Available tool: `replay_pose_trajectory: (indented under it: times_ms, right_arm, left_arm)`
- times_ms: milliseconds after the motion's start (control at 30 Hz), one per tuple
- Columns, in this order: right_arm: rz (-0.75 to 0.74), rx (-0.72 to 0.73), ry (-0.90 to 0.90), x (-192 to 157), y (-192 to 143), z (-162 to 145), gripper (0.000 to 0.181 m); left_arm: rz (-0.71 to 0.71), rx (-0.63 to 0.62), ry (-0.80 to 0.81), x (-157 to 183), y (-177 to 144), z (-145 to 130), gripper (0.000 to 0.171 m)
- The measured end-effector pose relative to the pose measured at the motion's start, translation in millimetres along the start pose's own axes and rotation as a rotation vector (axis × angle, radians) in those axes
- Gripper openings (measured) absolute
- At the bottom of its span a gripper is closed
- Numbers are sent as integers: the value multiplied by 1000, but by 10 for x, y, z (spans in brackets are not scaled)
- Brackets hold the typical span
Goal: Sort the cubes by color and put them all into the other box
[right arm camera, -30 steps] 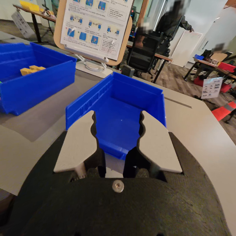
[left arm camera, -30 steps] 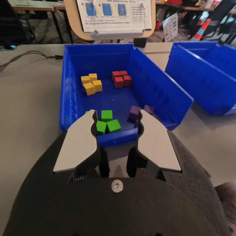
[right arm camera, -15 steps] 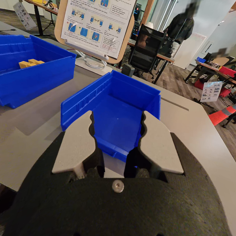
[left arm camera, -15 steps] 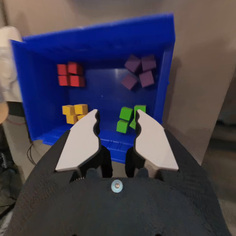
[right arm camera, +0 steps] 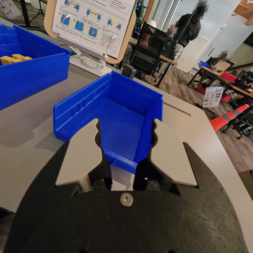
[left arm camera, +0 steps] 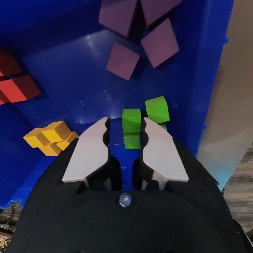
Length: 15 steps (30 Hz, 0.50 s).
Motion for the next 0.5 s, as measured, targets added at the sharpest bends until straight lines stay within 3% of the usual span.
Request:
replay_pose_trajectory:
  times_ms: [200,333,433,500]
  right_arm:
    - [10,-11,4,-31,30,-33,71]
    - [9,-7,-4,-48,21,-10,71]
    - [12,6,-9,-63,9,31,70]
    - [45,20,-14,-117,11,67,69]
  left_arm:
    - [-18,4,-36,-38,64,-67,46]
    - [-21,-9,-34,-36,90,-64,28]
    - [27,-7,-50,-66,61,-69,28]
    - [74,88,-138,-119,-73,-18,28]
Point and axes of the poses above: each gripper's, where its closed fingertips meet, y out along the fingers, z out of its top, x = y × z across the jaws, the point moved 6 cm from there along -y, back along the fingers, and after that the axes turned 9 degrees about x, right-handed, at the moved point
